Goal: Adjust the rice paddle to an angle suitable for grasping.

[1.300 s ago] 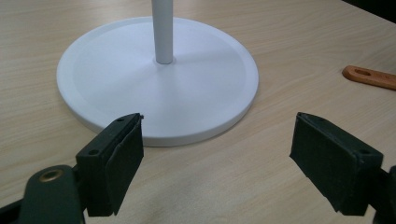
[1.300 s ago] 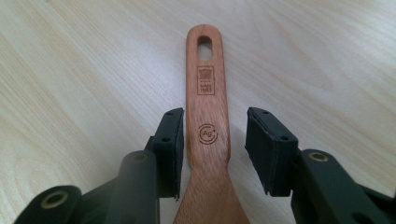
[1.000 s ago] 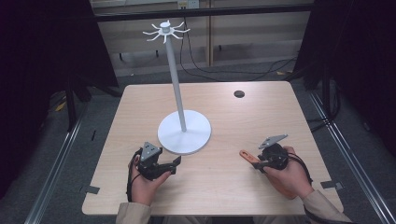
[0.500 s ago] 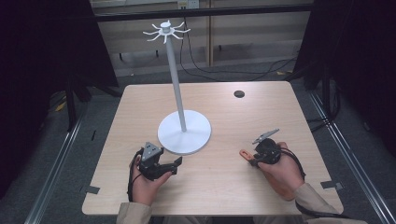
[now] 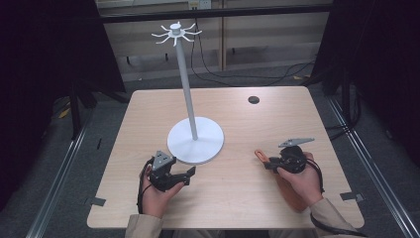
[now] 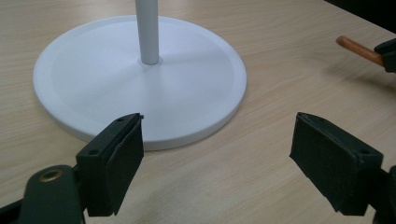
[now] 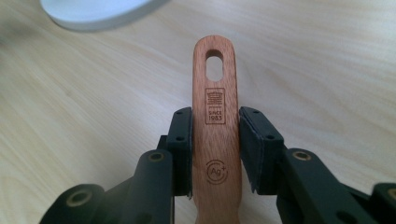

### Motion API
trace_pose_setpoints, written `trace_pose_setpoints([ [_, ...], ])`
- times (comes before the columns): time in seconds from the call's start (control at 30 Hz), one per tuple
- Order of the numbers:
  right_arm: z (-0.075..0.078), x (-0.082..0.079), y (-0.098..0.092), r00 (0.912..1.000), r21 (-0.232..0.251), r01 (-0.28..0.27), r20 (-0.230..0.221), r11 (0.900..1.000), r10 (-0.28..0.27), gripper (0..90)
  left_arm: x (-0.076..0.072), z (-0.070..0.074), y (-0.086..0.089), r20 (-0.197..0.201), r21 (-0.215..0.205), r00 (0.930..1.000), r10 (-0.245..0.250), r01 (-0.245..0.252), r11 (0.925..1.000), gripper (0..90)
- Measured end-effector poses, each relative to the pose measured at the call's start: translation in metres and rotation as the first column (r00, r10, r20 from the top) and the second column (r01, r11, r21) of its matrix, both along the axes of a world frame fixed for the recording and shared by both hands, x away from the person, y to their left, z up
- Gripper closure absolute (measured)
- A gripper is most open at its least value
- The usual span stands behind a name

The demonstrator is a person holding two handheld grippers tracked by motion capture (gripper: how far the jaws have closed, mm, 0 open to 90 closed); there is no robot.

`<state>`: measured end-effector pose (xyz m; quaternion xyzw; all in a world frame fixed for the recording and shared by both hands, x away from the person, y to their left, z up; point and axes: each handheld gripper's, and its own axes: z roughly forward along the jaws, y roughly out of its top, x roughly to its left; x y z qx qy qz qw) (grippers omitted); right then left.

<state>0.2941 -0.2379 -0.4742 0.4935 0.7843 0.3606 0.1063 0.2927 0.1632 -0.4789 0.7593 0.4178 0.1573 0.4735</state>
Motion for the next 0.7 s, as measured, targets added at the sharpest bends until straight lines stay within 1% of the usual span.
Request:
trace_pose_setpoints([
  [0.03,0.007,-0.004,-0.004,0.9991,0.047,0.009,0.04,0.999,-0.011,66.8,0.0,0.0,-0.002,0.0,0.003,1.0,-0.008,0.008,1.0,17.1],
  [0.07,0.009,-0.005,-0.005,0.9983,0.063,0.011,0.057,0.998,-0.014,66.8,0.0,-0.001,-0.004,-0.001,-0.005,0.9999,-0.012,0.012,0.9999,17.1],
  [0.1,0.013,-0.008,-0.008,0.9962,0.089,0.025,0.081,0.996,-0.032,66.8,0.0,0.0,-0.006,-0.002,-0.009,0.9999,-0.014,0.014,0.9999,17.1],
  [0.13,0.015,-0.009,-0.011,0.9951,0.103,0.023,0.093,0.994,-0.033,66.8,0.0,0.0,-0.008,0.0,-0.02,0.9998,-0.018,0.018,0.9996,17.1],
  [0.17,0.018,-0.013,-0.014,0.9915,0.137,0.032,0.121,0.99,-0.048,66.8,-0.001,0.001,-0.01,-0.001,-0.026,0.9997,-0.024,0.024,0.9994,17.1],
  [0.2,0.018,-0.013,-0.014,0.9915,0.137,0.032,0.121,0.99,-0.048,66.8,-0.001,0.001,-0.01,-0.001,-0.026,0.9997,-0.024,0.024,0.9994,17.1],
  [0.23,0.025,-0.018,-0.019,0.9856,0.191,0.036,0.156,0.981,-0.066,66.8,-0.001,0.002,-0.013,0.003,-0.036,0.9996,-0.03,0.03,0.9989,17.1],
  [0.3,0.031,-0.023,-0.022,0.978,0.222,0.03,0.195,0.975,-0.075,66.8,-0.003,0.004,-0.019,0.001,-0.055,0.9988,-0.05,0.05,0.9972,17.1],
  [0.33,0.031,-0.023,-0.022,0.978,0.222,0.03,0.195,0.975,-0.075,66.8,-0.003,0.004,-0.019,0.001,-0.055,0.9988,-0.05,0.05,0.9972,17.1],
  [0.37,0.034,-0.026,-0.024,0.9703,0.241,0.028,0.227,0.97,-0.084,66.8,-0.003,0.004,-0.023,0.001,-0.064,0.9985,-0.055,0.054,0.9964,17.1],
  [0.4,0.042,-0.033,-0.027,0.9527,0.283,0.012,0.288,0.959,-0.097,66.8,-0.004,0.005,-0.027,0.0,-0.071,0.9976,-0.069,0.069,0.9951,17.1],
  [0.43,0.045,-0.036,-0.029,0.945,0.3,0.011,0.309,0.954,-0.108,66.8,-0.004,0.005,-0.027,0.0,-0.071,0.9976,-0.069,0.069,0.9951,17.1],
  [0.47,0.049,-0.039,-0.029,0.9408,0.296,0.008,0.321,0.955,-0.107,66.8,-0.005,0.006,-0.031,0.002,-0.073,0.9969,-0.078,0.078,0.9943,17.1],
  [0.5,0.05,-0.04,-0.03,0.9347,0.298,0.006,0.338,0.954,-0.111,66.8,-0.005,0.007,-0.032,0.004,-0.061,0.9962,-0.087,0.087,0.9943,17.1],
  [0.53,0.053,-0.042,-0.031,0.9296,0.302,0.002,0.351,0.953,-0.113,66.8,-0.006,0.007,-0.033,0.004,-0.066,0.9962,-0.087,0.087,0.9941,17.1],
  [0.57,0.053,-0.042,-0.031,0.9296,0.302,0.002,0.351,0.953,-0.113,66.8,-0.006,0.007,-0.033,0.004,-0.066,0.9962,-0.087,0.087,0.9941,17.1],
  [0.6,0.056,-0.045,-0.033,0.9209,0.317,-0.003,0.371,0.948,-0.121,66.8,-0.006,0.007,-0.034,0.004,-0.068,0.996,-0.089,0.089,0.9937,17.1],
  [0.63,0.057,-0.047,-0.033,0.9203,0.317,-0.013,0.375,0.948,-0.113,66.8,-0.006,0.008,-0.035,0.005,-0.076,0.9959,-0.09,0.09,0.993,17.1],
  [0.67,0.058,-0.048,-0.033,0.9178,0.321,-0.016,0.38,0.947,-0.114,66.8,-0.006,0.008,-0.036,0.004,-0.074,0.9957,-0.092,0.092,0.9929,17.1],
  [0.7,0.058,-0.049,-0.033,0.9155,0.339,-0.021,0.384,0.941,-0.118,66.8,-0.006,0.009,-0.036,0.005,-0.079,0.9953,-0.097,0.097,0.9922,17.1],
])
